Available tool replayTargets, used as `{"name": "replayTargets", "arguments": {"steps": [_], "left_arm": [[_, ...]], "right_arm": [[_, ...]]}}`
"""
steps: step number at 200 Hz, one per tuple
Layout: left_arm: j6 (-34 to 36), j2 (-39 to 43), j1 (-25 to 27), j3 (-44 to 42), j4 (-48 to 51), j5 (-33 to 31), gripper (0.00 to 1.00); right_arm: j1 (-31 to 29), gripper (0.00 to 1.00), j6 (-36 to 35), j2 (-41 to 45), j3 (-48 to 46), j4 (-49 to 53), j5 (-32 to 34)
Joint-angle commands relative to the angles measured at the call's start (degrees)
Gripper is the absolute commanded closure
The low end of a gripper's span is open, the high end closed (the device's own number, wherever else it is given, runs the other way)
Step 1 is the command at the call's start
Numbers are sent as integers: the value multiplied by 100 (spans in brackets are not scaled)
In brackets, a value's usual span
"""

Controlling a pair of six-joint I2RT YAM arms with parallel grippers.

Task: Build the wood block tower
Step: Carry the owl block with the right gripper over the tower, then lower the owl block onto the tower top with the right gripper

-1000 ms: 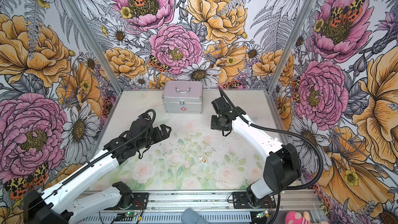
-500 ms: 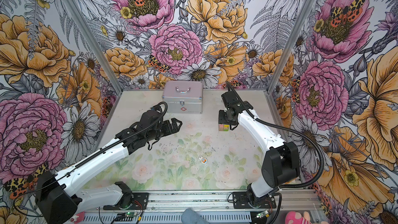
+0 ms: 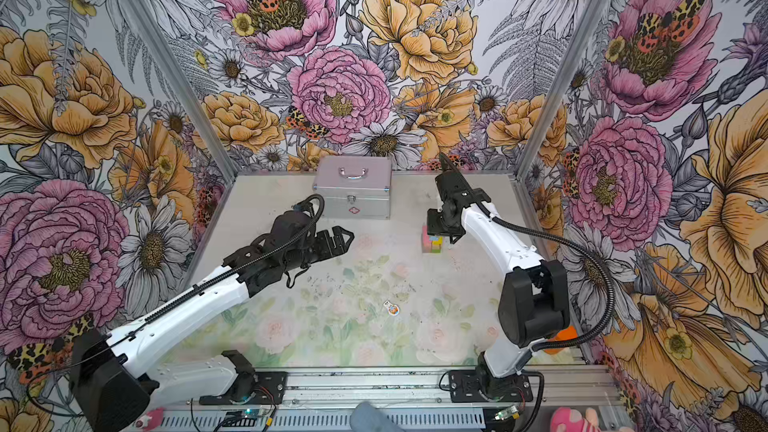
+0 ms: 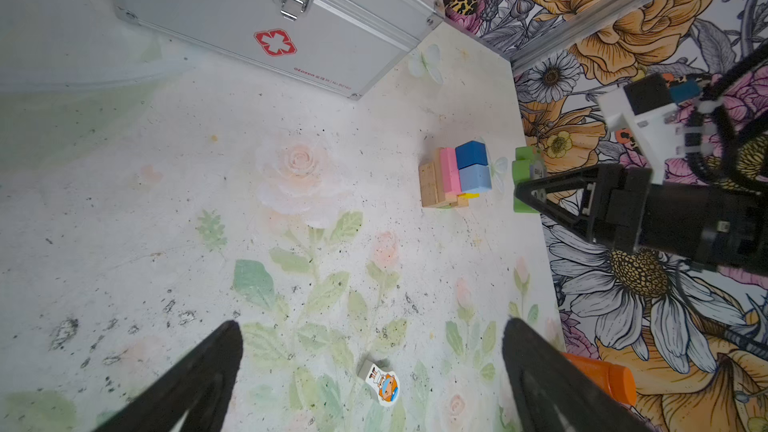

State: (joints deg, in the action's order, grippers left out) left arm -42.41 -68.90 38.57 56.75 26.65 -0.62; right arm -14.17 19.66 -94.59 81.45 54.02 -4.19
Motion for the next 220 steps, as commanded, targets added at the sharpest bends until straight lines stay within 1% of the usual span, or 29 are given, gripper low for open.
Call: {"name": "replayTargets", "arguments": {"steps": [1,63,125,220], "left_arm": [[236,-168,113,268,-186,243,1],[551,-674,423,722,-198,515,1],[601,-800,431,850,-206,517,1],[629,-941,406,908,-229,562,1]], "right_arm": [[38,62,-184,-98,240,-21,-98],[146,62,-366,-437,422,-14,-96],[200,63,-459,-750,655,29,-90],[197,63,-561,-1099,980,198,104]]}}
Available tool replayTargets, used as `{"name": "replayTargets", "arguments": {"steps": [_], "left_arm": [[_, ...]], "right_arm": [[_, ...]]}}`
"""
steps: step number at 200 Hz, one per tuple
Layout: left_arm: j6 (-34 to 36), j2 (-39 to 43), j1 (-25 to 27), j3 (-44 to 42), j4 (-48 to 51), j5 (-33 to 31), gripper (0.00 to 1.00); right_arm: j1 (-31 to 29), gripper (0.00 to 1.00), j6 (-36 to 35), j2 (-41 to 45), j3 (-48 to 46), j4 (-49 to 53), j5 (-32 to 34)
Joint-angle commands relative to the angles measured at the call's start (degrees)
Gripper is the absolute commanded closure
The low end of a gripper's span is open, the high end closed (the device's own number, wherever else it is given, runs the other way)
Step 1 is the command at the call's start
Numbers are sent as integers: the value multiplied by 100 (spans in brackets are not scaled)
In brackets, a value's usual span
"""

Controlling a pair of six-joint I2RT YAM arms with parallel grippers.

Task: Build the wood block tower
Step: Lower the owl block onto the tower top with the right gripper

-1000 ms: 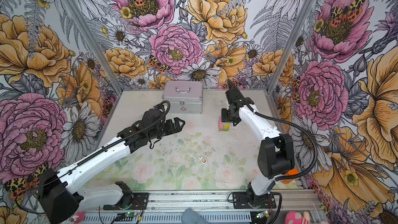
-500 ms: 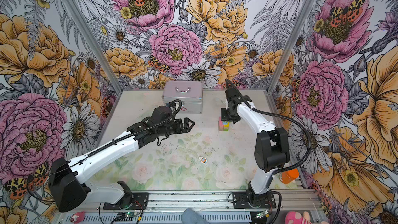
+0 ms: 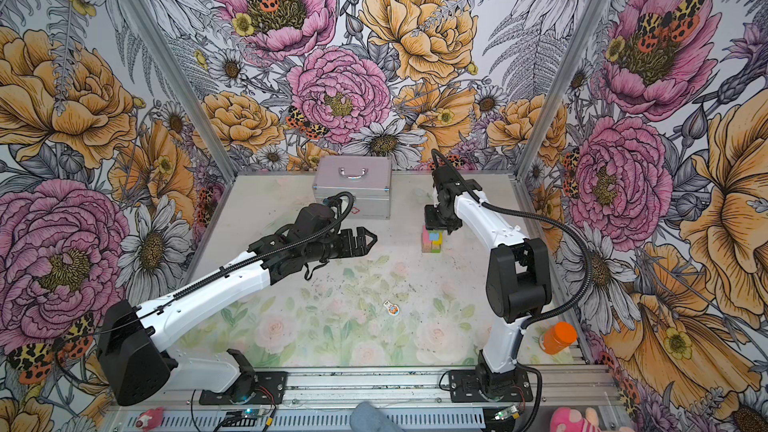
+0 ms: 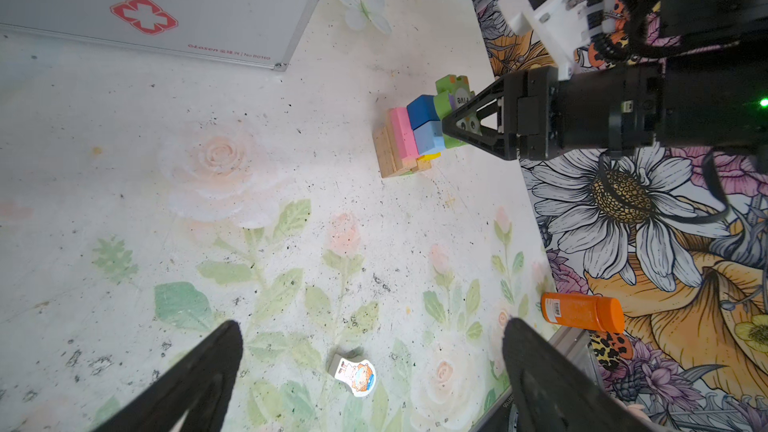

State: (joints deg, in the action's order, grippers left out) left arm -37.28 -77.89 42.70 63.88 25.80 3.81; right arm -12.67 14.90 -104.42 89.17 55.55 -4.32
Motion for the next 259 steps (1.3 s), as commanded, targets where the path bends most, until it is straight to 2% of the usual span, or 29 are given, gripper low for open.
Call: {"name": "replayTargets", "arguments": {"steps": [1,259], "left_arm": [[115,-42,-11,195,-145,119,1],[80,-78,-136,170,-168,181,1]], "right_arm": [[41,63,-88,-114,208,44,121],[96,63,-21,-518,501,132,33]]}}
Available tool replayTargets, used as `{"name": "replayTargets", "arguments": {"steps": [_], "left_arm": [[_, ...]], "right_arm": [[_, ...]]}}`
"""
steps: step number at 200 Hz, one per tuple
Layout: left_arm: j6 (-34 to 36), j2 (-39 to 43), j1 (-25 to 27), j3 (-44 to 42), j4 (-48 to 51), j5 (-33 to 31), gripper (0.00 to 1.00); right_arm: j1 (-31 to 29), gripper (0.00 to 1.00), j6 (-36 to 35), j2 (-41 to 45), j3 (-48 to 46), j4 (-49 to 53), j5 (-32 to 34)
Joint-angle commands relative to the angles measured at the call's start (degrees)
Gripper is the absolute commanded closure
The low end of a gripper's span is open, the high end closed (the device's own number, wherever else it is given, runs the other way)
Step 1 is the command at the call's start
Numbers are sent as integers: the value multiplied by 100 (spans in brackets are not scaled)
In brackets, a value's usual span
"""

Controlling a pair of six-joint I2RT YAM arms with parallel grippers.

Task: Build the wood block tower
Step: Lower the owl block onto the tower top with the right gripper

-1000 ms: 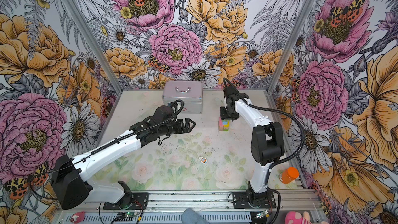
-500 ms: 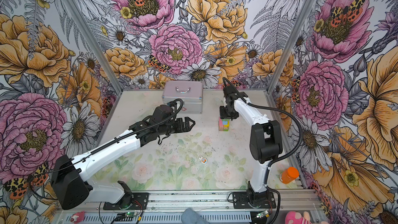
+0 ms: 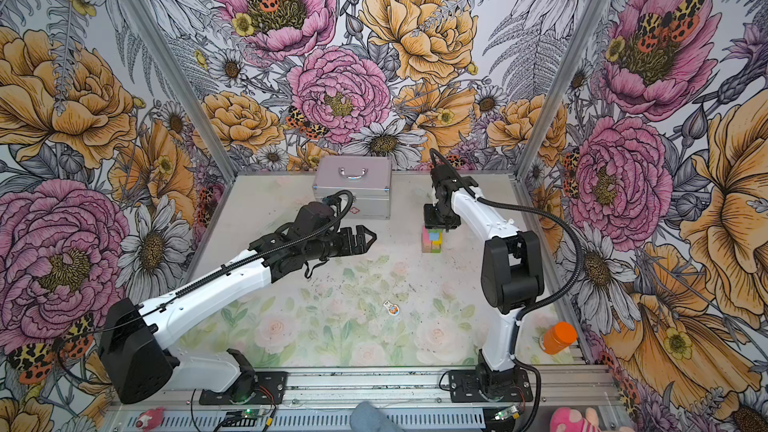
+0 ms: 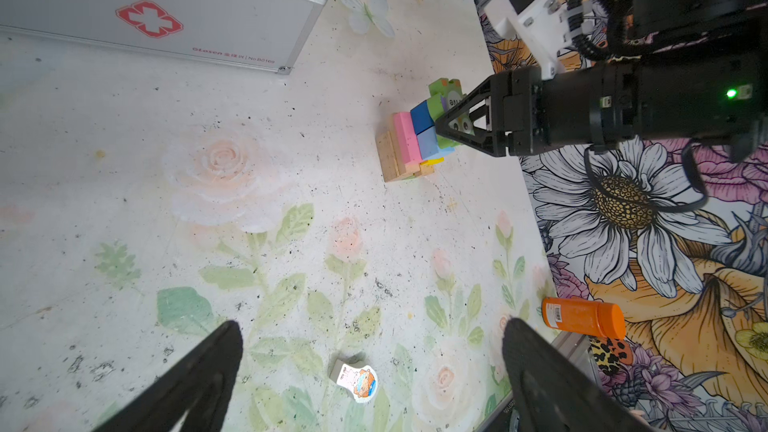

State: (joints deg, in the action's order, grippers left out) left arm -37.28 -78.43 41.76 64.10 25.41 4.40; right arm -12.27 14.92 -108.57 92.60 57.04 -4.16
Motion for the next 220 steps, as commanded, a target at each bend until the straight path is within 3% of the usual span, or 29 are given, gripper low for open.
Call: {"name": "replayTargets", "arguments": {"steps": [1,220], "left_arm": [[80,-23,-48,147,-126,122,1],[155,30,-10,170,-133,202,1]], "right_arm": [[53,63,-24,-102,156,-13,19],[52,60,-8,-201,196,-7,-15]]}}
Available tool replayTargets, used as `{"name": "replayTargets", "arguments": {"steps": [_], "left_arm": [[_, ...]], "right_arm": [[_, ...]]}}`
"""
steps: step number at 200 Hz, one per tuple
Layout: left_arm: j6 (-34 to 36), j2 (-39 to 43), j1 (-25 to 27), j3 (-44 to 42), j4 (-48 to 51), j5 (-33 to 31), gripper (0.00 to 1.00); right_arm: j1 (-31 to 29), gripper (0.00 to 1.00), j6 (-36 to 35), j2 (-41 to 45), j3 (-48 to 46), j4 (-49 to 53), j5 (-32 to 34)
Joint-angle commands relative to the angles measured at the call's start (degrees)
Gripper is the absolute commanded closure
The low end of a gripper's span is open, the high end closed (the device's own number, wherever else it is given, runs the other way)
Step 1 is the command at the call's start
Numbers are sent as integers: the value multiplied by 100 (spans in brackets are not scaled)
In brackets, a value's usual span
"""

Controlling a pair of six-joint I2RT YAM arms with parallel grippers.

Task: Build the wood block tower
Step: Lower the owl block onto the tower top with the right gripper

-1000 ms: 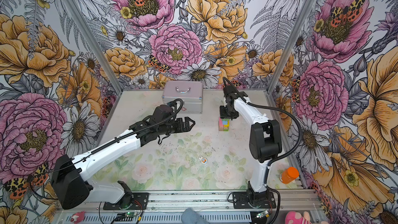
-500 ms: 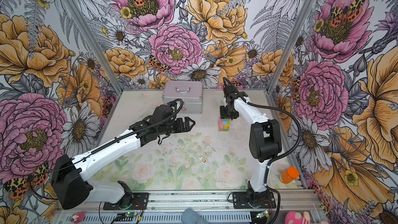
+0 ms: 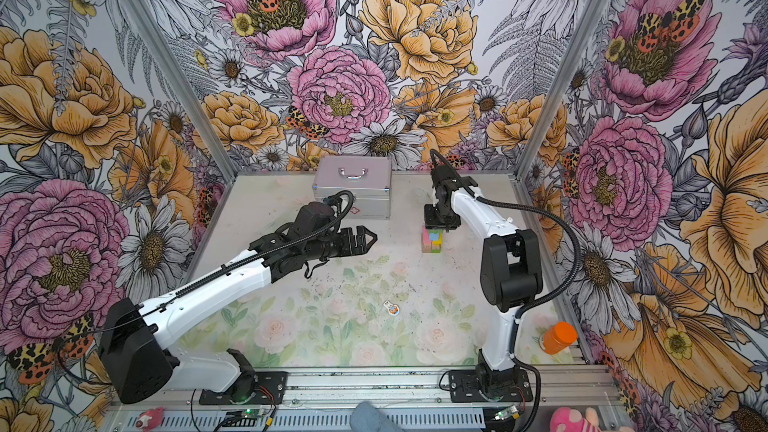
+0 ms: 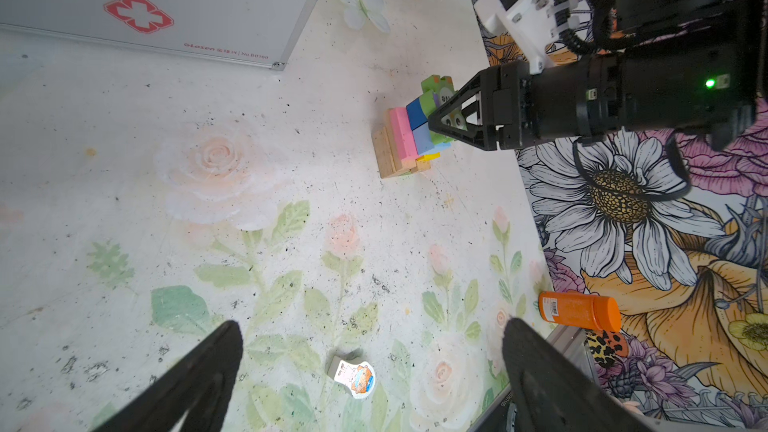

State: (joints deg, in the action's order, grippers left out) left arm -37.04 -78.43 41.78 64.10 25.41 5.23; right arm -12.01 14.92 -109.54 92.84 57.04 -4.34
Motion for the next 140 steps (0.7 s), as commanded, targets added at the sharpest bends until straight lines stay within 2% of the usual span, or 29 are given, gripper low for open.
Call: {"name": "replayTargets", "arguments": {"steps": [1,78,140], "left_arm": [[133,30,-12,172,-133,119,1],[127,39,-16,178,-132,101,1],[109,30,-35,151,-131,109,1]], "right_arm": [[29,60,-12,-104,168,-8,-1],[28,58,31,-130,174,-8,-45],[28,47,55,-125,202,14,-46]]}}
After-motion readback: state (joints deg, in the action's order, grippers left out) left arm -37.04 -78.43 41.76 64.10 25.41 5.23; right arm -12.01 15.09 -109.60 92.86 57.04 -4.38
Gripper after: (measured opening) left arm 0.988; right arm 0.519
